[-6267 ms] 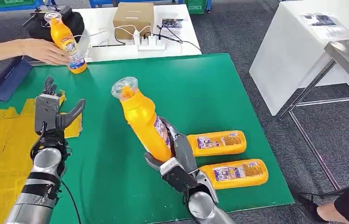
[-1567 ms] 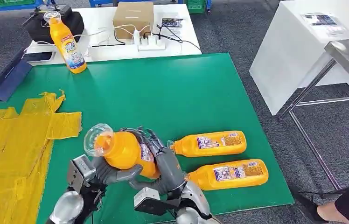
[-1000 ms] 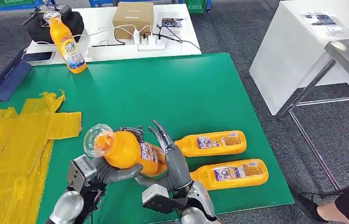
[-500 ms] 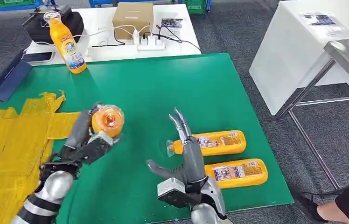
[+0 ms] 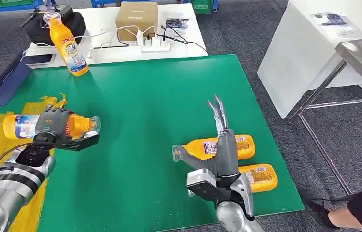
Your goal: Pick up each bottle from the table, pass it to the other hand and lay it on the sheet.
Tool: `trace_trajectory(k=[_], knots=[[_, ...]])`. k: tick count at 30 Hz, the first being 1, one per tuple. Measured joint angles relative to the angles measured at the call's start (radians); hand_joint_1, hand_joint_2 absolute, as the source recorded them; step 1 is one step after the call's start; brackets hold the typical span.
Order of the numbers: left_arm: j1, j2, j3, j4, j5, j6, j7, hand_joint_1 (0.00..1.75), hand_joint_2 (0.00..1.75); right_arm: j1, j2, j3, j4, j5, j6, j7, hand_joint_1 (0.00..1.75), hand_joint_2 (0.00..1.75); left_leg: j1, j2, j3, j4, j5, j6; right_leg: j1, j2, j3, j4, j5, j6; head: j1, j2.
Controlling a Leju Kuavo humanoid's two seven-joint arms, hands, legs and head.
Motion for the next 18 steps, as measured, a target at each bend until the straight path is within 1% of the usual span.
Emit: trace_trajectory(k=[4, 9, 10, 11, 15, 18], knots=[[-0.01, 0.012, -0.013, 0.082, -0.035, -0.048, -0.005, 1.75, 1.75, 0.0, -0.01, -0.01, -0.007, 0.002, -0.008, 0.001, 0.0, 1.75, 0.0, 0.0, 0.0, 0.0, 0.0, 0.0, 0.001, 0.0, 0.0, 0.0, 0.0, 0.0, 0.0, 0.0], [-0.017, 0.018, -0.024, 0.141, -0.037, -0.08, -0.015, 1.75, 1.75, -0.005, -0.026, -0.021, -0.007, 0.024, 0.0, 0.036, 0.0, 1.75, 0.0, -0.001, 0.0, 0.0, 0.0, 0.0, 0.001, -0.001, 0.002, 0.0, -0.001, 0.0, 0.0, 0.0], [-0.02, 0.019, -0.025, 0.148, -0.037, -0.081, -0.016, 0.19, 1.75, -0.006, -0.027, -0.022, -0.006, 0.024, 0.0, 0.038, 0.0, 1.75, 0.0, -0.002, 0.0, 0.0, 0.0, 0.0, 0.001, -0.001, 0.002, 0.0, -0.001, 0.0, 0.0, 0.0], [-0.022, 0.019, -0.026, 0.153, -0.037, -0.083, -0.017, 0.0, 1.75, -0.007, -0.029, -0.023, -0.006, 0.027, 0.001, 0.04, 0.0, 1.75, 0.0, -0.002, 0.0, 0.0, 0.0, 0.0, 0.001, -0.001, 0.002, 0.0, 0.0, 0.0, 0.0, 0.0], [-0.026, 0.02, -0.026, 0.168, -0.007, -0.098, -0.032, 0.0, 1.75, -0.019, -0.047, -0.025, 0.009, 0.075, 0.047, 0.105, 0.0, 1.75, 0.0, -0.002, 0.002, 0.0, 0.0, 0.0, 0.001, -0.001, 0.004, 0.0, 0.0, 0.0, 0.0, 0.0], [-0.016, 0.02, -0.017, 0.173, 0.039, -0.057, -0.036, 0.0, 1.75, -0.019, -0.058, -0.04, 0.023, 0.058, 0.053, 0.11, 0.0, 1.75, 0.0, -0.003, 0.002, 0.0, 0.0, 0.0, 0.0, -0.001, 0.004, 0.0, 0.0, 0.0, 0.0, 0.0]])
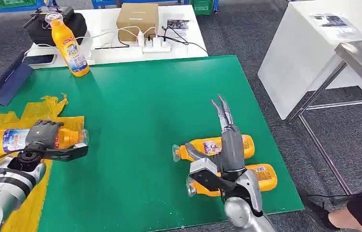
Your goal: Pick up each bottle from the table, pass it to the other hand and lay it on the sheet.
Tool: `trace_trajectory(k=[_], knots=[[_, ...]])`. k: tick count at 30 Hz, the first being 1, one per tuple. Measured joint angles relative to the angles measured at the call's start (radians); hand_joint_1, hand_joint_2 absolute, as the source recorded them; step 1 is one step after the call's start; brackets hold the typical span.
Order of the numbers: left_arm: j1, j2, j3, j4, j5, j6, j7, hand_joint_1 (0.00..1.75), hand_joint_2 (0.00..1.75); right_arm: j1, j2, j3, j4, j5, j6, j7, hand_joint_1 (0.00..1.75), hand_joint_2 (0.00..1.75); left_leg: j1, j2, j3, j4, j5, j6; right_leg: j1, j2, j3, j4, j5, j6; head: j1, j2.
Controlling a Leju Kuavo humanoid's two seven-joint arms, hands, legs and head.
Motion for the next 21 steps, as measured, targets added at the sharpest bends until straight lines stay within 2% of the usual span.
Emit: trace_trajectory(k=[13, 17, 21], knots=[[0.079, -0.018, 0.11, -0.04, 0.118, 0.23, -0.027, 0.0, 1.75, -0.004, -0.067, -0.071, 0.058, 0.055, 0.093, 0.064, 0.0, 1.75, 0.0, -0.001, -0.001, 0.0, 0.0, 0.0, 0.0, -0.001, 0.0, 0.0, 0.0, 0.0, 0.0, 0.0], [0.108, -0.029, 0.156, -0.091, 0.184, 0.278, -0.086, 0.0, 1.75, -0.017, -0.087, -0.074, 0.091, 0.118, 0.142, 0.101, 0.0, 1.75, 0.0, -0.001, -0.001, 0.0, 0.0, 0.0, 0.0, -0.001, -0.001, 0.0, 0.0, 0.001, 0.0, 0.0], [0.165, -0.055, 0.232, -0.218, 0.34, 0.375, -0.229, 0.0, 1.75, -0.03, -0.111, -0.074, 0.134, 0.145, 0.19, 0.117, 0.0, 1.75, 0.0, -0.001, -0.002, 0.0, 0.0, 0.0, 0.0, -0.001, -0.001, 0.0, 0.0, 0.001, 0.0, 0.0]])
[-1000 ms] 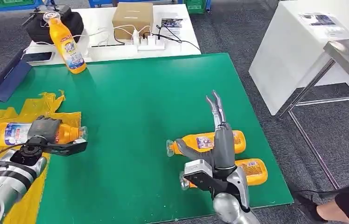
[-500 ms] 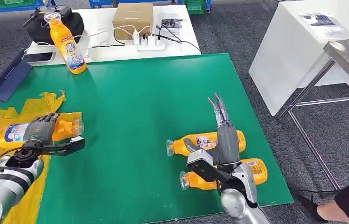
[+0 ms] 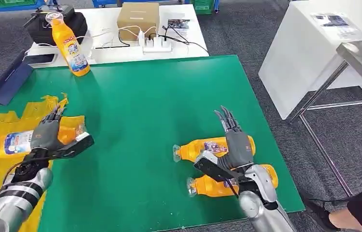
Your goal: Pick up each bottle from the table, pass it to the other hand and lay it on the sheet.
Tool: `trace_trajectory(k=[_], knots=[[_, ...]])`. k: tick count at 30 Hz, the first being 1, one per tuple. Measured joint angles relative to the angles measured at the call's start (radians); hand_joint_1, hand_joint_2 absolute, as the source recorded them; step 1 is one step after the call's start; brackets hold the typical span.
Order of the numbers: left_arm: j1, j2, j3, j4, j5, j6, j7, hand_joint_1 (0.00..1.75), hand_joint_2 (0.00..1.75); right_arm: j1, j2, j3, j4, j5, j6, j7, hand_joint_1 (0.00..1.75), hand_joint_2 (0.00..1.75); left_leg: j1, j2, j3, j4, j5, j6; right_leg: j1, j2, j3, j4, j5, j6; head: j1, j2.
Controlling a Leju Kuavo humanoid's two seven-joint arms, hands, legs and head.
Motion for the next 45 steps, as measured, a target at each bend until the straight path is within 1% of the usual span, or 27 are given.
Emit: trace_trajectory(k=[4, 6, 8, 12, 17, 22, 29, 35, 36, 37, 38, 39, 40, 41, 45], knots=[[0.046, -0.018, 0.047, -0.11, 0.037, 0.019, -0.04, 0.0, 1.75, -0.004, -0.015, 0.0, 0.03, 0.005, 0.012, 0.003, 0.0, 1.75, 0.0, 0.0, 0.0, 0.0, -0.001, 0.0, 0.0, 0.0, -0.001, 0.0, 0.0, 0.0, 0.0, 0.0], [0.083, -0.033, 0.074, -0.19, 0.112, 0.056, -0.11, 0.0, 1.75, -0.005, -0.029, 0.0, 0.042, 0.013, 0.035, 0.008, 0.0, 1.75, 0.0, 0.0, 0.0, 0.0, -0.001, 0.0, 0.0, 0.0, -0.001, 0.0, 0.0, 0.0, 0.0, 0.0], [0.126, -0.053, 0.095, -0.289, 0.193, 0.061, -0.171, 0.0, 1.75, -0.005, -0.042, 0.001, 0.063, 0.018, 0.048, 0.01, 0.0, 1.75, 0.0, 0.0, 0.0, 0.0, -0.001, 0.0, 0.0, 0.0, 0.0, 0.0, -0.002, 0.002, 0.0, 0.0], [0.202, -0.107, 0.099, -0.508, 0.334, -0.009, -0.223, 0.0, 1.75, -0.029, -0.073, 0.001, 0.128, 0.041, 0.069, 0.011, 0.0, 1.75, -0.001, -0.001, -0.002, 0.0, -0.001, 0.0, -0.001, -0.001, 0.0, 0.0, -0.002, 0.003, 0.0, 0.0], [0.247, -0.156, 0.077, -0.696, 0.42, -0.069, -0.243, 0.0, 1.75, -0.074, -0.095, 0.006, 0.225, 0.077, 0.114, 0.011, 0.0, 1.75, -0.001, -0.001, -0.002, 0.0, -0.001, 0.001, -0.001, -0.002, 0.0, -0.001, -0.001, 0.003, 0.0, 0.0], [0.268, -0.174, 0.061, -0.779, 0.437, -0.079, -0.251, 0.0, 1.75, -0.093, -0.106, 0.014, 0.273, 0.086, 0.119, 0.014, 0.0, 1.75, -0.001, -0.001, -0.002, 0.0, -0.001, 0.001, 0.0, -0.002, 0.0, 0.0, -0.001, 0.003, 0.0, 0.0], [0.318, -0.196, 0.024, -0.893, 0.563, -0.147, -0.292, 0.0, 1.75, -0.12, -0.13, 0.02, 0.368, 0.169, 0.12, 0.102, 0.0, 1.75, -0.001, -0.001, -0.002, 0.0, -0.001, 0.001, -0.001, -0.002, 0.0, -0.001, -0.002, 0.004, 0.0, 0.0], [0.353, -0.203, -0.005, -0.975, 0.582, -0.156, -0.297, 0.0, 1.75, -0.152, -0.14, 0.013, 0.435, 0.183, 0.11, 0.113, 0.0, 1.75, -0.001, -0.001, -0.001, 0.0, -0.002, 0.002, -0.001, -0.002, 0.001, -0.001, -0.002, 0.004, 0.0, 0.0], [0.356, -0.204, -0.008, -0.982, 0.584, -0.158, -0.297, 0.0, 1.75, -0.155, -0.14, 0.012, 0.44, 0.184, 0.11, 0.113, 0.09, 1.75, -0.001, -0.001, 0.0, 0.0, -0.002, 0.002, -0.001, -0.002, 0.001, -0.001, -0.002, 0.004, 0.0, 0.0], [0.359, -0.204, -0.009, -0.988, 0.588, -0.159, -0.299, 0.0, 1.75, -0.158, -0.139, 0.012, 0.446, 0.184, 0.11, 0.113, 0.26, 1.75, -0.001, -0.001, 0.0, 0.0, -0.002, 0.002, -0.001, -0.002, 0.002, -0.001, -0.002, 0.004, 0.0, 0.0], [0.36, -0.204, -0.01, -0.993, 0.597, -0.161, -0.306, 0.0, 1.75, -0.16, -0.139, 0.011, 0.45, 0.184, 0.113, 0.113, 1.1, 1.75, -0.001, -0.001, 0.001, 0.0, -0.001, 0.002, -0.001, -0.002, 0.002, -0.001, -0.002, 0.004, 0.0, 0.0], [0.362, -0.204, -0.015, -0.998, 0.607, -0.166, -0.315, 0.0, 1.75, -0.163, -0.14, 0.01, 0.457, 0.184, 0.119, 0.113, 1.45, 1.75, -0.001, -0.001, 0.001, 0.0, -0.001, 0.002, -0.001, -0.002, 0.002, -0.001, -0.002, 0.004, 0.0, 0.0], [0.364, -0.205, -0.018, -1.003, 0.616, -0.169, -0.322, 0.0, 1.75, -0.166, -0.14, 0.008, 0.464, 0.185, 0.124, 0.113, 1.64, 1.75, -0.001, -0.001, 0.001, 0.0, -0.001, 0.003, -0.001, -0.002, 0.003, -0.001, -0.002, 0.004, 0.0, 0.0], [0.368, -0.206, -0.02, -1.012, 0.619, -0.17, -0.328, 0.0, 1.75, -0.171, -0.14, 0.005, 0.474, 0.193, 0.13, 0.116, 1.75, 1.75, -0.001, -0.001, 0.002, 0.0, -0.001, 0.003, -0.001, -0.002, 0.003, -0.001, -0.002, 0.004, 0.0, 0.0], [0.373, -0.213, -0.038, -1.034, 0.621, -0.169, -0.325, 0.0, 1.75, -0.194, -0.137, 0.003, 0.515, 0.269, 0.105, 0.189, 1.75, 1.75, -0.001, -0.002, 0.002, 0.0, 0.0, 0.004, -0.001, -0.003, 0.005, -0.002, -0.002, 0.004, 0.0, 0.0]])
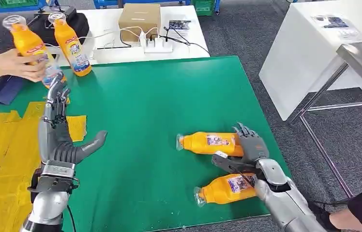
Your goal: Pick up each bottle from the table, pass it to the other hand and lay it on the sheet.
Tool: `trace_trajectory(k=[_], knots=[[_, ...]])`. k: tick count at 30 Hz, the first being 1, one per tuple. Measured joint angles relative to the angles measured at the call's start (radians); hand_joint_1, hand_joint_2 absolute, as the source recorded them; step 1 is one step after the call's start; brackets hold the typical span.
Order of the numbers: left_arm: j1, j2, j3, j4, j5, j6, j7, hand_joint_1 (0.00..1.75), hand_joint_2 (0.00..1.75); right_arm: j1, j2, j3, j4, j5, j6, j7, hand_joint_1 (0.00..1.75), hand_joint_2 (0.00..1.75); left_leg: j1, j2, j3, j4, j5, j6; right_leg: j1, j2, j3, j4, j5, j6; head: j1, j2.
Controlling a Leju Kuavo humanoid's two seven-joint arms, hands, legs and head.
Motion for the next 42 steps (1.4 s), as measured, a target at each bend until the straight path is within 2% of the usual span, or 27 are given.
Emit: trace_trajectory(k=[6, 14, 18, 21, 23, 25, 30, 37, 42], knots=[[0.02, -0.007, -0.014, -0.03, 0.006, 0.001, 0.004, 0.0, 1.75, -0.005, 0.025, -0.014, 0.008, 0.034, -0.047, -0.005, 1.75, 1.75, 0.0, 0.001, 0.001, 0.0, 0.0, 0.0, 0.0, 0.0, 0.001, -0.001, 0.001, 0.001, 0.0, 0.0], [0.042, -0.01, -0.025, -0.066, 0.013, -0.005, 0.007, 0.0, 1.75, 0.044, 0.071, -0.039, -0.058, 0.019, -0.099, -0.048, 1.75, 1.75, 0.0, 0.001, 0.0, 0.0, 0.0, -0.001, 0.001, 0.0, 0.0, 0.0, 0.001, 0.001, 0.0, 0.0], [0.055, -0.01, -0.026, -0.079, 0.04, -0.068, 0.019, 0.0, 1.75, 0.096, 0.117, -0.076, -0.149, -0.058, -0.247, -0.109, 1.75, 1.75, 0.0, 0.001, -0.002, 0.0, -0.001, -0.001, 0.001, 0.0, -0.002, 0.0, 0.0, 0.001, 0.0, 0.0], [0.062, -0.01, -0.031, -0.081, 0.091, -0.145, 0.037, 0.0, 1.75, 0.144, 0.176, -0.111, -0.28, -0.178, -0.379, -0.187, 1.75, 1.75, 0.001, 0.001, -0.003, 0.0, -0.001, -0.001, 0.001, 0.0, -0.003, 0.0, 0.0, 0.001, 0.0, 0.0], [0.063, -0.01, -0.037, -0.08, 0.148, -0.206, 0.052, 0.0, 1.75, 0.185, 0.22, -0.129, -0.385, -0.295, -0.442, -0.26, 1.75, 1.75, 0.001, 0.0, -0.003, 0.0, -0.001, -0.002, 0.0, 0.0, -0.003, 0.0, -0.002, 0.002, 0.0, 0.0], [0.064, -0.01, -0.043, -0.079, 0.167, -0.227, 0.059, 0.0, 1.75, 0.211, 0.254, -0.141, -0.47, -0.34, -0.47, -0.292, 1.75, 1.75, 0.001, 0.0, -0.003, 0.0, -0.002, -0.002, 0.0, 0.0, -0.003, 0.0, -0.002, 0.002, 0.0, 0.0], [0.064, -0.009, -0.05, -0.079, 0.174, -0.235, 0.062, 0.0, 1.75, 0.25, 0.293, -0.16, -0.576, -0.352, -0.473, -0.298, 1.75, 1.75, 0.0, 0.0, -0.003, 0.0, -0.002, -0.002, 0.0, 0.0, -0.004, 0.0, -0.002, 0.002, 0.0, 0.0], [0.058, -0.008, -0.068, -0.048, 0.231, -0.306, 0.121, 0.0, 1.75, 0.289, 0.347, -0.162, -0.681, -0.556, -0.523, -0.465, 1.75, 1.75, 0.0, 0.0, -0.003, 0.0, -0.002, -0.002, 0.0, 0.0, -0.004, 0.0, -0.002, 0.002, 0.0, 0.0], [0.032, -0.008, -0.088, 0.011, 0.273, -0.336, 0.164, 0.0, 1.75, 0.301, 0.363, -0.113, -0.732, -0.634, -0.439, -0.491, 1.75, 1.75, 0.0, 0.0, -0.003, 0.0, -0.002, -0.002, 0.0, 0.0, -0.004, 0.0, -0.002, 0.002, 0.0, 0.0]])
